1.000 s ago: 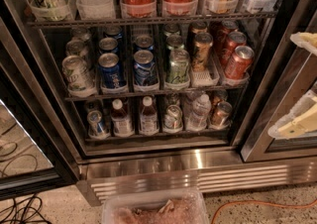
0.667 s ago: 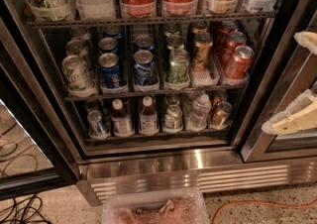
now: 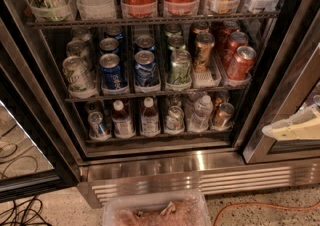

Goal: Pick orange can from top shelf of fridge

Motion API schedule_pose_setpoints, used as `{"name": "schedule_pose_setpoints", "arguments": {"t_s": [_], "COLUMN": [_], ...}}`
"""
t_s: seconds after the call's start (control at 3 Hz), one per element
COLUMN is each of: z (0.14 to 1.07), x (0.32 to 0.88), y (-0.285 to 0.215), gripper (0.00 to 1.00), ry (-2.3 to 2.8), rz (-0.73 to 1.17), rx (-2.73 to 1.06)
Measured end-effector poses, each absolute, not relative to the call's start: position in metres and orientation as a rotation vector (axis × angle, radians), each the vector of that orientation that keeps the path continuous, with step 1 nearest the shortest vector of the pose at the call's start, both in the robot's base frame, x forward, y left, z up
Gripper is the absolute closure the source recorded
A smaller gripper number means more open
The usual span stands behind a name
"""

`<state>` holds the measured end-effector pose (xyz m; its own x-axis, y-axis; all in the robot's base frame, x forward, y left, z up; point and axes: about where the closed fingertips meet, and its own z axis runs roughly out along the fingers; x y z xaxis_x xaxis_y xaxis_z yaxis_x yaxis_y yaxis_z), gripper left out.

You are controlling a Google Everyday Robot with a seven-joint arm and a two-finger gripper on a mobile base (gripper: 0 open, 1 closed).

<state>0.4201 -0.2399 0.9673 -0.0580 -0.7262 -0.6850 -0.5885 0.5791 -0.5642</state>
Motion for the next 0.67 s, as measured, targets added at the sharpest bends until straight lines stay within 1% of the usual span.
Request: {"name": "schedule_pose_setpoints", "arguments": {"t_s": [0.67], "z": [0.9684], "x": [0.4222], "y": [-0.2373], "gripper": [0.00], "ry": [1.678], "rz": [-0.125], "rx": [-1.003]}}
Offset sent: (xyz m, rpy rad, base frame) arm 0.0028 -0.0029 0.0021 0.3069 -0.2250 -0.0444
